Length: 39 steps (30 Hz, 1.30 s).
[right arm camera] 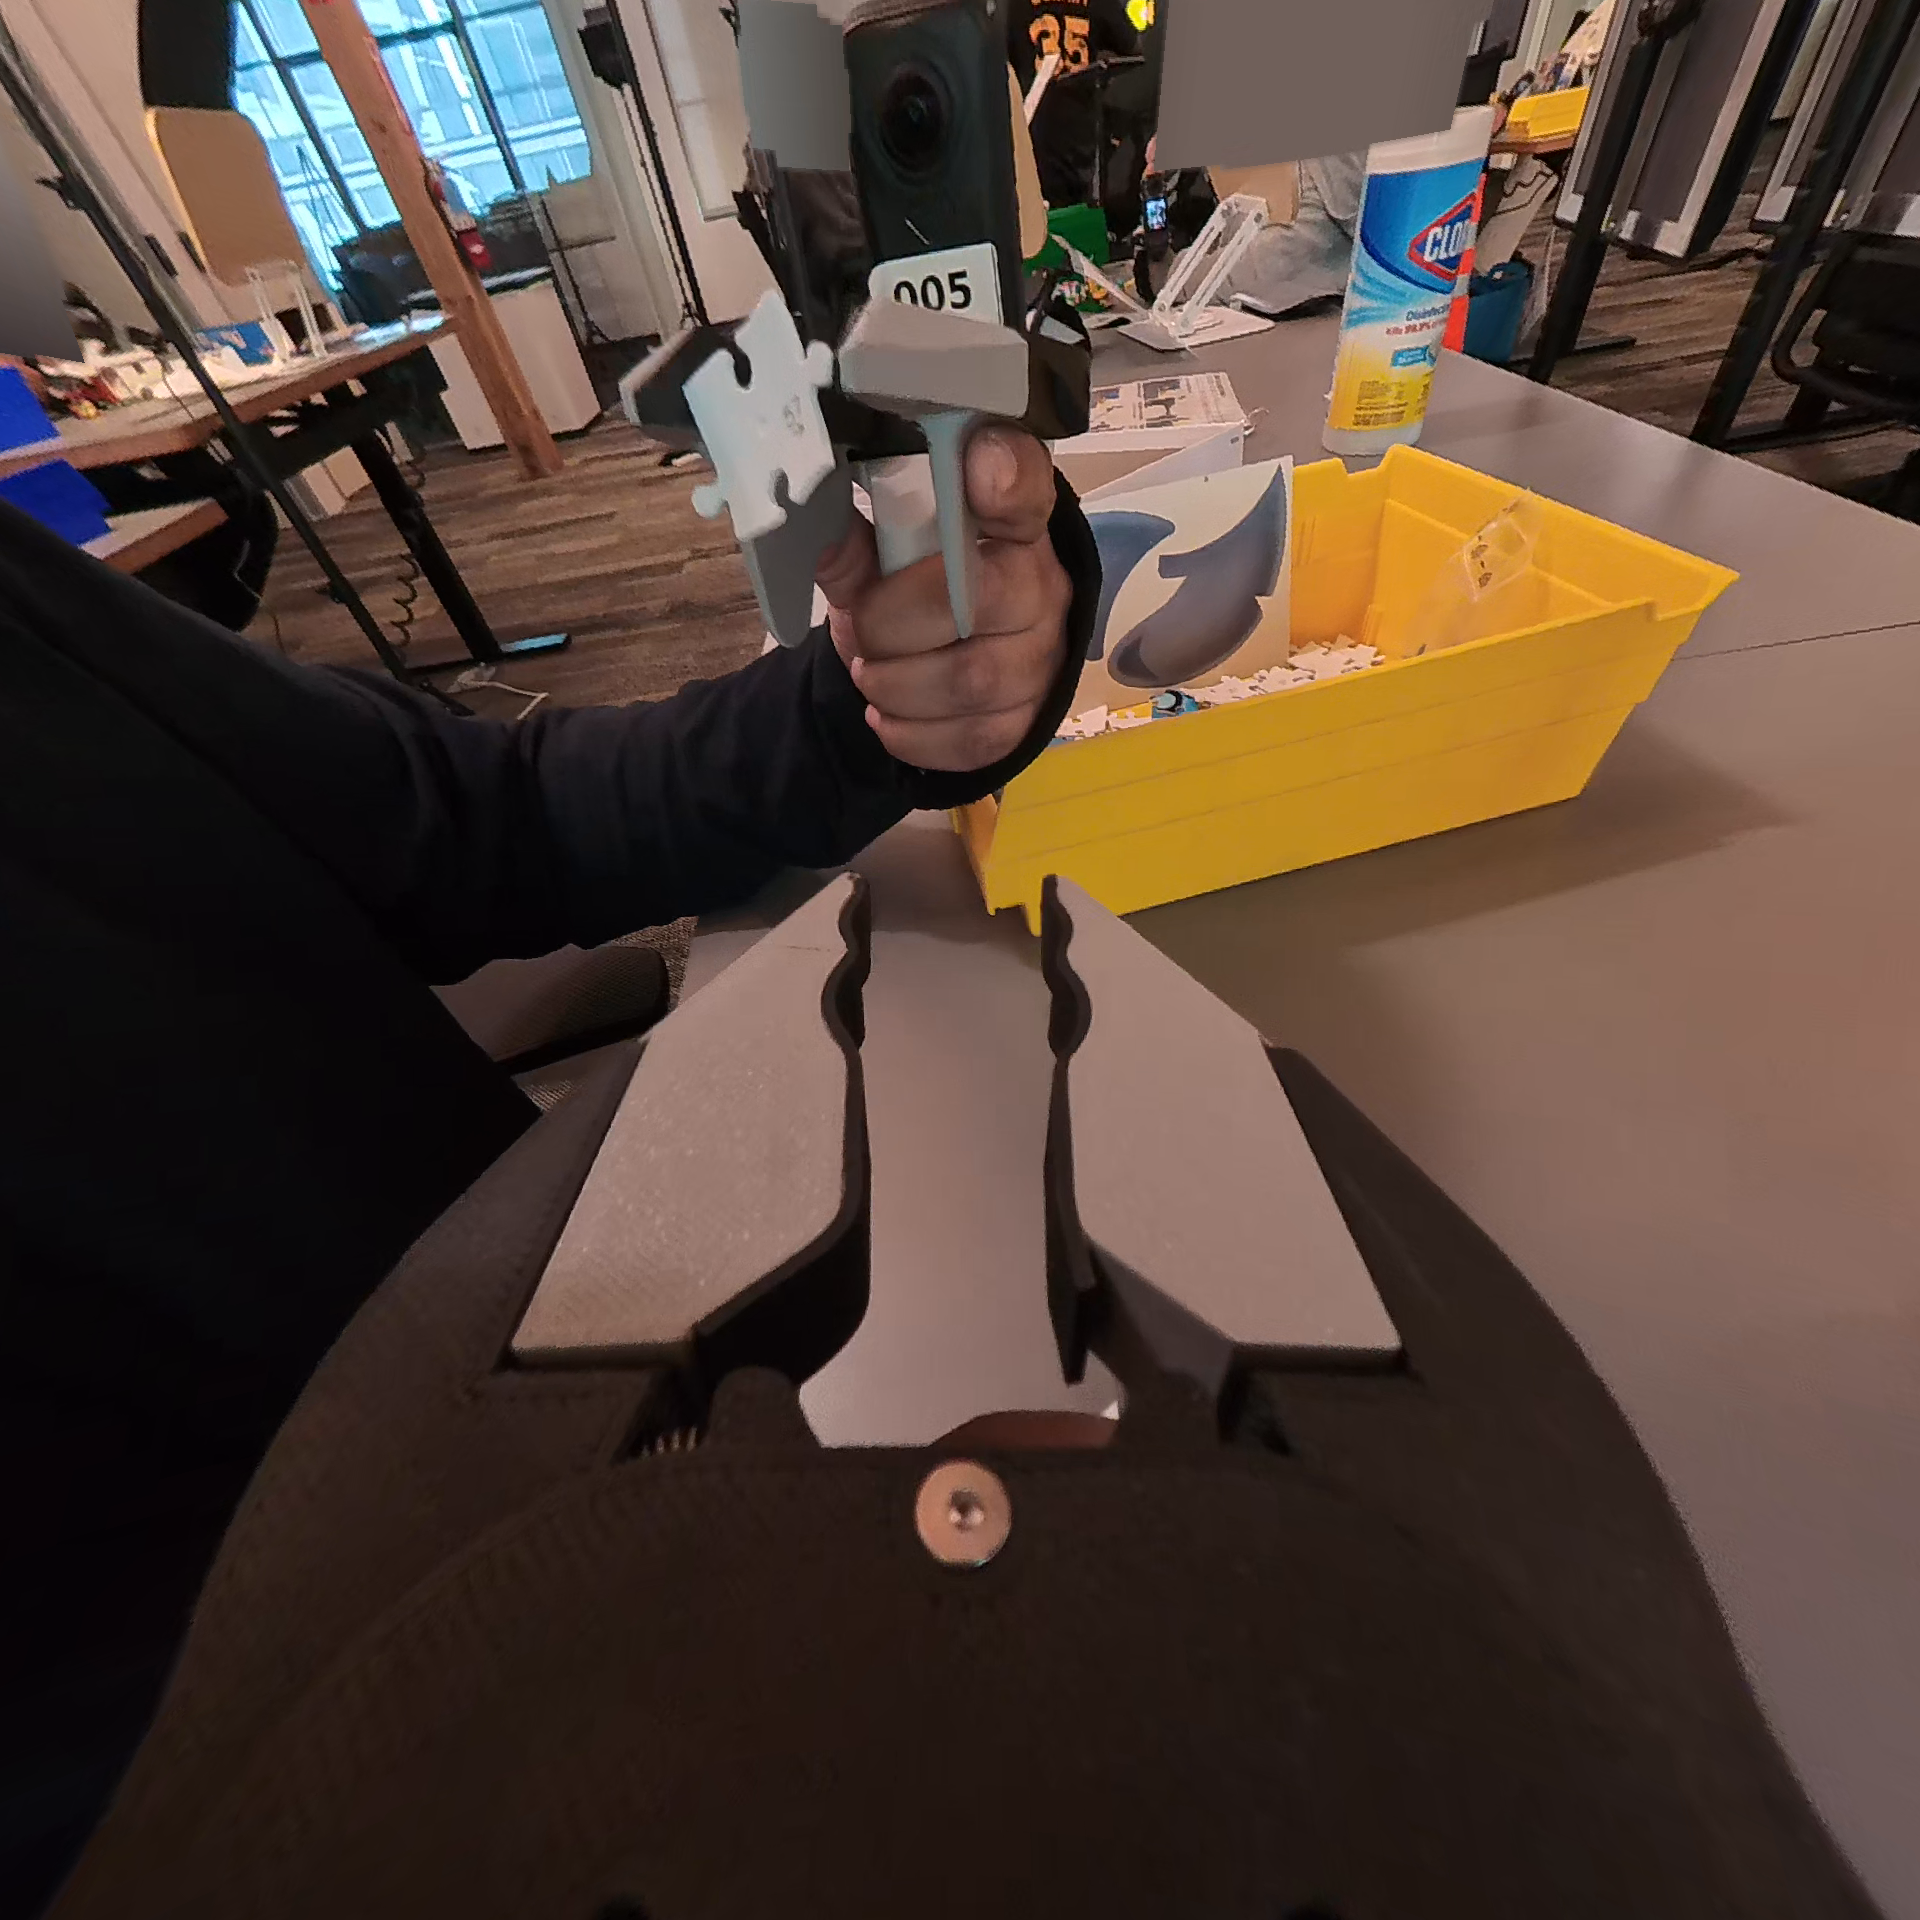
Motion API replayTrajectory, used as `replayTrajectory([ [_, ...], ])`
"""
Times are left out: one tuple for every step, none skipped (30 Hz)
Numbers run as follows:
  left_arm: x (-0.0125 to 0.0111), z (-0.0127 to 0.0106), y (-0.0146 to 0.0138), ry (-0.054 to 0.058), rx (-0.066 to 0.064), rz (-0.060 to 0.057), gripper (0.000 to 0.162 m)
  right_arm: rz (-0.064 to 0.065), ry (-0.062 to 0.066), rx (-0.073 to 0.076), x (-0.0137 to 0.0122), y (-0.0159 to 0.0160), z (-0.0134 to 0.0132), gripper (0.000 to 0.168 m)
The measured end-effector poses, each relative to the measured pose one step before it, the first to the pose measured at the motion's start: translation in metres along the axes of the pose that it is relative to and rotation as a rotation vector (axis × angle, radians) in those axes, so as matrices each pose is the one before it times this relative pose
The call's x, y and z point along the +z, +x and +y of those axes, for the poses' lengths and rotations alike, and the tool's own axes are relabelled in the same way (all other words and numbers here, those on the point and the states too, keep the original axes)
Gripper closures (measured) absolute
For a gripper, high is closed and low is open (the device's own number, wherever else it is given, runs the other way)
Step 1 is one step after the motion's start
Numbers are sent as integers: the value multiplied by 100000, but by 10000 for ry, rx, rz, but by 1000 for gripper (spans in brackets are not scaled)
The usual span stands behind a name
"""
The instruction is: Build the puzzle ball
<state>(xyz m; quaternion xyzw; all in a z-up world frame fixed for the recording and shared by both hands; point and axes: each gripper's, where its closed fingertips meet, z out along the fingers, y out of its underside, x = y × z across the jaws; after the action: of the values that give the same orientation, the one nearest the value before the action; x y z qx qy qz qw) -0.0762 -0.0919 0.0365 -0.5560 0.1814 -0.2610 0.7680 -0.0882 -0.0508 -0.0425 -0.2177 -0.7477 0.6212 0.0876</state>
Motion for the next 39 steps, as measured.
replayTrajectory([
  [-5, 62, -6, -39, 8, -23, 131, -129, 83, 67, 29, -202, -156, 139],
  [18, 86, -18, -43, 0, -29, 131, -186, 101, 94, 46, -285, -196, 139],
  [54, 142, 58, -77, -34, 23, 131, -235, 124, 115, 55, -344, -275, 139],
  [100, 150, 98, -106, -72, 52, 131, -279, 163, 141, 79, -391, -369, 140],
  [147, 84, 119, -70, -49, 52, 131, -323, 204, 173, 96, -462, -464, 140],
  [198, 54, 170, -48, 3, 71, 131, -346, 234, 196, 104, -482, -526, 141],
  [233, 56, 171, -55, 67, 61, 131, -340, 244, 205, 115, -471, -526, 141],
  [257, 66, 136, -53, 103, 33, 131, -313, 228, 196, 120, -418, -481, 142],
  [238, 55, 141, -44, 66, 51, 131, -284, 201, 175, 137, -387, -410, 141],
  [230, 34, 143, -21, 6, 76, 131, -269, 176, 150, 167, -364, -351, 142],
  [208, 6, 118, -7, -7, 70, 131, -230, 144, 124, 179, -323, -284, 142],
  [183, 37, 131, -5, 12, 71, 131, -197, 100, 93, 214, -285, -208, 142],
  [171, 75, 83, -12, 20, 42, 131, -167, 60, 63, 219, -259, -124, 142],
  [143, 135, -10, -41, 4, 3, 131, -116, 41, 34, 214, -184, -88, 143],
  [114, 169, -29, -48, -30, 9, 131, -42, 11, 4, 189, -70, -19, 143],
  [87, 139, -18, -27, -50, 20, 131, -8, -6, -23, 171, -49, 21, 143],
  [52, 99, -22, -8, -48, 16, 131, -8, -4, -24, 140, -48, 36, 144],
  [42, 69, 18, -4, -42, 18, 131, -14, 3, -19, 106, -43, 28, 144],
  [27, 55, 28, -11, -28, 14, 131, 1, 5, -13, 89, -14, 19, 145],
  [30, 47, 42, -19, -2, 1, 131, 11, 4, -7, 62, 14, 1, 145],
  [18, 23, 74, -18, 21, 6, 131, -9, 6, 1, 44, -4, 3, 146],
  [16, 3, 84, -13, 31, 3, 131, -19, -4, 7, 38, -13, 14, 146],
  [-5, -22, 54, 7, 26, -3, 131, 7, -18, 2, 28, 30, 43, 146],
  [-29, -31, 22, 8, 6, -4, 131, 31, -23, -7, 2, 69, 68, 146],
  [-20, -21, 1, 10, -7, -1, 131, 29, -11, 0, 2, 71, 48, 147],
  [-20, 28, -18, -1, -19, -2, 131, 2, 1, 17, -9, 24, 29, 148],
  [-16, 49, -66, -20, -14, -24, 131, -9, 1, 21, -15, 23, 11, 149],
  [-8, 43, -108, -35, 14, -61, 131, 20, -24, 9, -36, 52, 53, 149],
  [-106, -88, -189, -73, 104, -169, 131, 75, -49, -20, -95, 129, 71, 148],
  [-284, -377, -266, -69, 207, -293, 131, 135, -53, -55, -189, 188, 110, 146],
  [-536, -480, -399, -241, 221, -418, 131, 180, -61, -79, -272, 245, 136, 146],
  [-845, -414, -940, -521, 219, -768, 131, 256, -84, -111, -363, 343, 218, 146],
  [-1198, -423, -1433, -622, 246, -1059, 131, 323, -102, -136, -401, 471, 260, 146],
  [-1454, -260, -1684, -711, 233, -1160, 131, 318, -110, -125, -393, 484, 278, 146],
  [-1569, 25, -1778, -785, 162, -1115, 131, 276, -121, -102, -346, 461, 274, 146],
  [-1511, 372, -1828, -805, 75, -1024, 131, 229, -109, -81, -285, 406, 233, 146],
  [-1231, 827, -1978, -838, -36, -962, 131, 169, -86, -63, -200, 316, 169, 146],
  [-811, 1412, -2233, -965, -98, -957, 131, 117, -69, -32, -121, 258, 112, 146],
  [-291, 1904, -2523, -1109, -115, -987, 131, 89, -59, -2, -35, 209, 80, 146],
])
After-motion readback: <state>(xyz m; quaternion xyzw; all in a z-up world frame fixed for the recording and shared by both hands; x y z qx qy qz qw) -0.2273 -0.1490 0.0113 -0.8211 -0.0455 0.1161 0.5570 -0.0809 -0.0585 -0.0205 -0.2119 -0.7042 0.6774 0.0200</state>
